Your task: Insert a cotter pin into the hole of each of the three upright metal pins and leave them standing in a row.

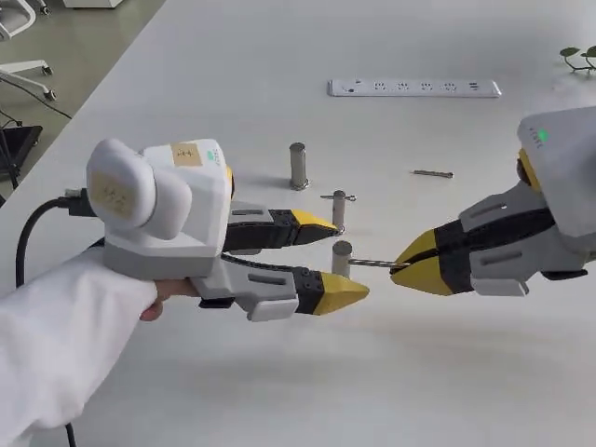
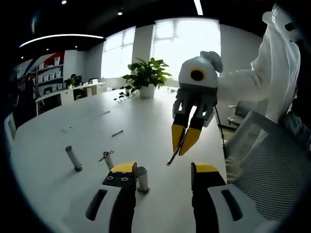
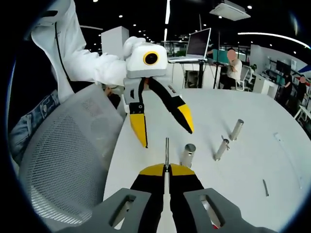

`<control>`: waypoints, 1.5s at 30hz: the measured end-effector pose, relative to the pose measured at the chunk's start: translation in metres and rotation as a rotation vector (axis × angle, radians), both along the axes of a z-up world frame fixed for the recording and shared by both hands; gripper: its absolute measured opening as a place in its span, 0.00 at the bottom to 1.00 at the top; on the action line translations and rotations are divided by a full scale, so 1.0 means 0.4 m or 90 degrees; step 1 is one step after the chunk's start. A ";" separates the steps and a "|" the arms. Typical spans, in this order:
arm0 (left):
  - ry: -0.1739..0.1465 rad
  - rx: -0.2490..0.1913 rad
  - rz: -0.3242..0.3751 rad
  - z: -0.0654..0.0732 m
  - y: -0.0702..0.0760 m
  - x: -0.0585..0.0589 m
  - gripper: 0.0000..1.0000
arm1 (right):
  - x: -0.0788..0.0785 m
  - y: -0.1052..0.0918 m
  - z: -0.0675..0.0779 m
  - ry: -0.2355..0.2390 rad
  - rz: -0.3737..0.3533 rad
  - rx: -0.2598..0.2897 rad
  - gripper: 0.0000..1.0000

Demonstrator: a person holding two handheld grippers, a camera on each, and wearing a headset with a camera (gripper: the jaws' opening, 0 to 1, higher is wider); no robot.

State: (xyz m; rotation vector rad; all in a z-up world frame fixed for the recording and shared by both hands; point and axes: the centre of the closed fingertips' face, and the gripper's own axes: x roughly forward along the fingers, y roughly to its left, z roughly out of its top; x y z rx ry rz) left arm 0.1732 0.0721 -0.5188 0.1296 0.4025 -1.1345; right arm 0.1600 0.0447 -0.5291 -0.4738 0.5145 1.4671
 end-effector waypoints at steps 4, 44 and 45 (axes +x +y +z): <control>0.022 0.007 0.051 -0.031 0.010 0.025 0.40 | 0.020 0.000 -0.011 -0.010 -0.027 0.002 0.00; 0.073 0.041 0.144 -0.178 -0.008 0.081 0.23 | 0.080 -0.015 -0.093 -0.010 -0.096 -0.027 0.00; 0.071 0.045 0.142 -0.180 -0.008 0.081 0.23 | 0.081 -0.015 -0.094 -0.010 -0.096 -0.026 0.00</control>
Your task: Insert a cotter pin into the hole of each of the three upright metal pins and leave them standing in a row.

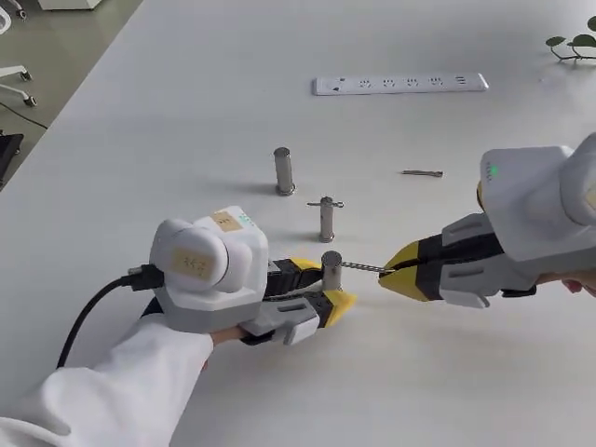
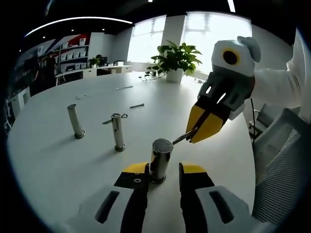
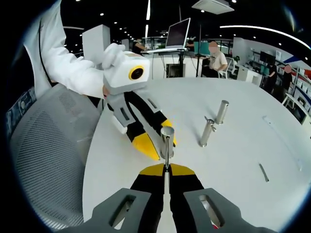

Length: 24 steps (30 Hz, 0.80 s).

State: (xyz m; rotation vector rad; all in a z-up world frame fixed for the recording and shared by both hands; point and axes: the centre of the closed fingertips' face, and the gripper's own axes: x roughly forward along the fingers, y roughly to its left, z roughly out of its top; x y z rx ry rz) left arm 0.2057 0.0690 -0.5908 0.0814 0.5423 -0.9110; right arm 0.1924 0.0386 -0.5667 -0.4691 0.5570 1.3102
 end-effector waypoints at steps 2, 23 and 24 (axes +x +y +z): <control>-0.004 0.006 -0.001 -0.002 0.001 0.003 0.20 | 0.002 -0.001 0.000 -0.002 0.001 -0.001 0.00; -0.002 0.029 0.013 -0.013 0.005 0.013 0.12 | 0.005 0.015 0.003 -0.011 0.001 -0.027 0.00; -0.005 0.033 0.010 -0.014 0.006 0.013 0.12 | 0.007 0.015 0.003 -0.014 0.001 -0.028 0.00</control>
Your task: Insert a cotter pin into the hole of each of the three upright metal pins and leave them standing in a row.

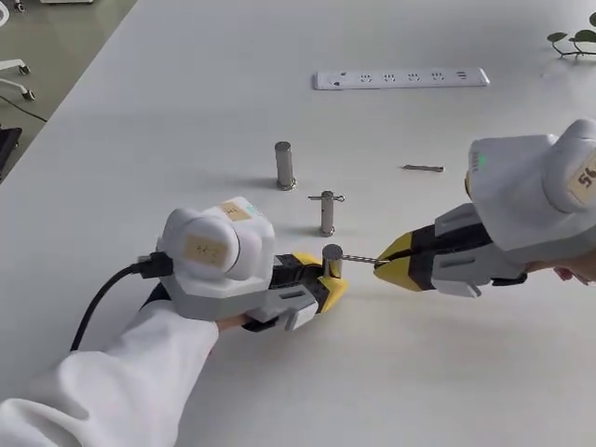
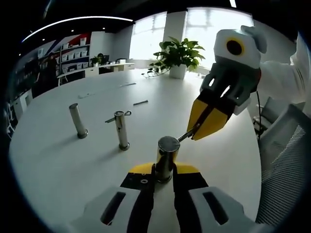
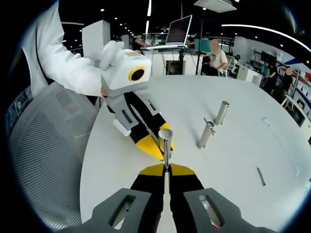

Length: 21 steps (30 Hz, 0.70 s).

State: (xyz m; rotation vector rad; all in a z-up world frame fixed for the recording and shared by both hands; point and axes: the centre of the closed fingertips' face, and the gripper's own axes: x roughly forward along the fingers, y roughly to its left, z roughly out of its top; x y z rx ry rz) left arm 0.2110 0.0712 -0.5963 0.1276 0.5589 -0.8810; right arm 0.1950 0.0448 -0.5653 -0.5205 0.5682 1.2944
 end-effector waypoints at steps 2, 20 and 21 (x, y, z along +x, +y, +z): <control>0.001 0.002 0.000 0.000 0.000 0.001 0.12 | 0.001 0.001 -0.001 -0.002 0.001 -0.004 0.00; -0.007 0.028 -0.004 -0.002 0.000 0.001 0.11 | 0.008 0.040 -0.007 -0.044 0.023 -0.002 0.00; -0.008 0.028 -0.004 -0.002 0.000 0.002 0.11 | 0.008 0.041 -0.007 -0.043 0.023 -0.003 0.00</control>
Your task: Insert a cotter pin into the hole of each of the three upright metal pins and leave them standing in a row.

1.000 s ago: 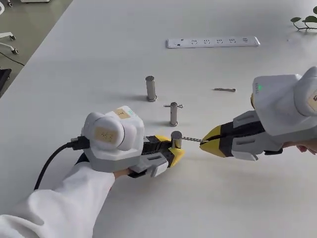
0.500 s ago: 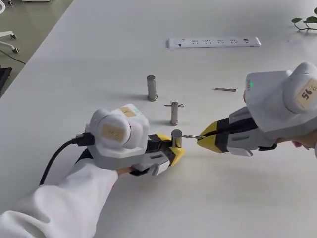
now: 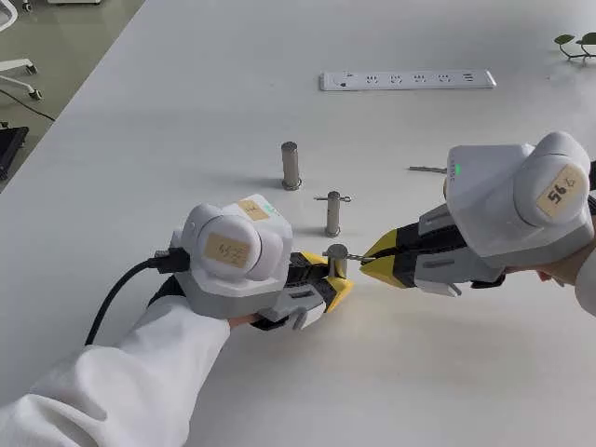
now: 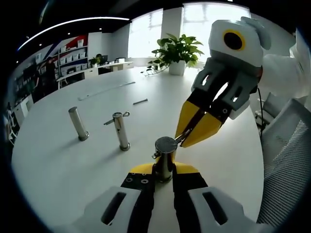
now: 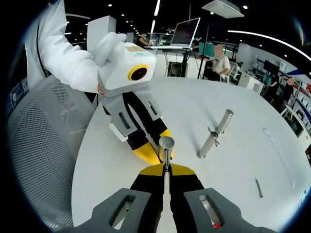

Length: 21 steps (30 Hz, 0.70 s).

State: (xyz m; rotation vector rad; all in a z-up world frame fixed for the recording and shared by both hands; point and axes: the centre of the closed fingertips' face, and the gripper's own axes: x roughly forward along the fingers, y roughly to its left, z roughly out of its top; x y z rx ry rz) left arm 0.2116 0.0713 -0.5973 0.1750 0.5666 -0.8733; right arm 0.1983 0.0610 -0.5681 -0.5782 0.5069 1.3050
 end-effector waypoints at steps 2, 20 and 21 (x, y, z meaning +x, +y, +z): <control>0.001 -0.003 0.003 0.000 0.000 0.000 0.11 | 0.001 0.002 0.000 0.001 0.000 0.000 0.00; 0.000 -0.002 -0.006 0.001 -0.005 -0.003 0.12 | -0.004 0.026 0.010 -0.016 0.029 -0.010 0.00; 0.000 -0.003 -0.006 0.001 -0.005 -0.003 0.12 | -0.004 0.025 0.010 -0.016 0.027 -0.010 0.04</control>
